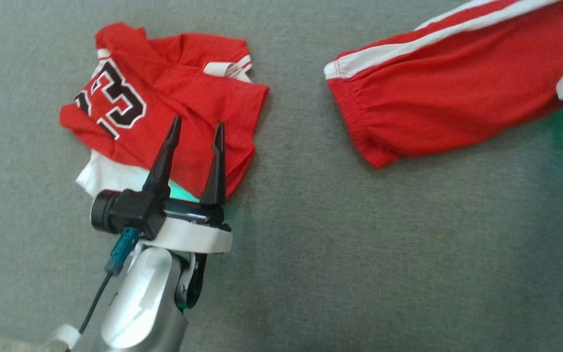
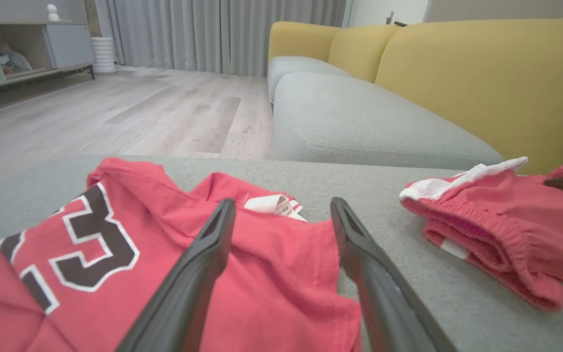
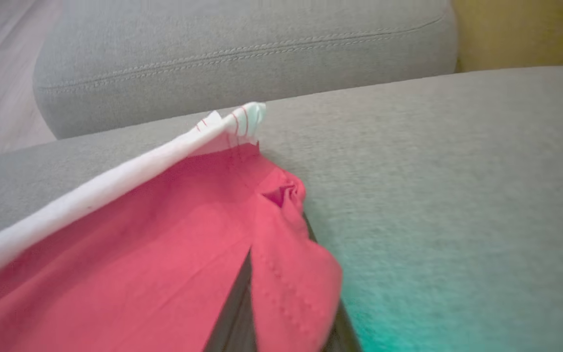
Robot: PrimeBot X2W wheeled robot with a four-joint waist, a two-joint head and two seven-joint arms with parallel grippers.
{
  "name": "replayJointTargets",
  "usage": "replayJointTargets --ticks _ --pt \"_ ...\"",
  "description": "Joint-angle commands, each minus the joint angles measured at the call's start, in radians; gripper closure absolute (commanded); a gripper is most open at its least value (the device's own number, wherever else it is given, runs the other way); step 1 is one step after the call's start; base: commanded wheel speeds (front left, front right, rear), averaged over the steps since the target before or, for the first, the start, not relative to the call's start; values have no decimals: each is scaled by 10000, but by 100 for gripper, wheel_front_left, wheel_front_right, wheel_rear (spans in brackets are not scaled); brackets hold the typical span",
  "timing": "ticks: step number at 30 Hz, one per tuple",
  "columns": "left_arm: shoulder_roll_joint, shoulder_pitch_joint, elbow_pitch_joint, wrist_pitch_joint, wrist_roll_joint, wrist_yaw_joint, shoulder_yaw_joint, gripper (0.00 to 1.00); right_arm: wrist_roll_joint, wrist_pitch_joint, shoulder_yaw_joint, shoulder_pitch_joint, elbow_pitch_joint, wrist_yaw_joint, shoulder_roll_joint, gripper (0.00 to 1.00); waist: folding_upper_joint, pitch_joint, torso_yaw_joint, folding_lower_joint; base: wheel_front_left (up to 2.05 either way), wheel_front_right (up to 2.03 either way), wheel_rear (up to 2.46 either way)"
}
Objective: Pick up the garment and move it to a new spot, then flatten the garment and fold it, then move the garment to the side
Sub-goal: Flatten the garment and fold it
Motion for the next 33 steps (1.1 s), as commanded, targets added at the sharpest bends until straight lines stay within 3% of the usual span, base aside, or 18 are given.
replayJointTargets --ticks 1,7,9,13,23,28,33 --pt "102 165 -268 -93 70 -14 384 0 297 -309 140 101 -206 65 -158 100 0 -328 -331 -1 0 0 0" --pt "101 446 -190 -93 184 -74 505 0 1182 -1036 -67 920 -109 65 -669 100 0 -890 -811 -1 0 0 0" --pt "101 525 -173 -93 268 -95 539 0 1445 -1324 -563 1392 -119 65 -1079 100 0 -1070 -903 -1 0 0 0" --pt "101 633 -161 -93 333 -128 625 0 1557 -1622 -1044 1772 -147 65 -1044 100 0 -1219 -959 -1 0 0 0" --pt "101 805 -44 -93 447 -187 788 0 2067 -2224 -925 1870 -262 65 -358 100 0 -1607 -925 -1 0 0 0" --pt "101 933 35 -93 483 -181 868 0 2701 -2544 -191 1828 -481 65 267 100 0 -1940 -962 -1 0 0 0" --pt "101 1065 96 -93 498 -184 919 0 4121 -2650 1202 2006 -1258 65 1106 100 0 -2295 -985 -1 0 0 0"
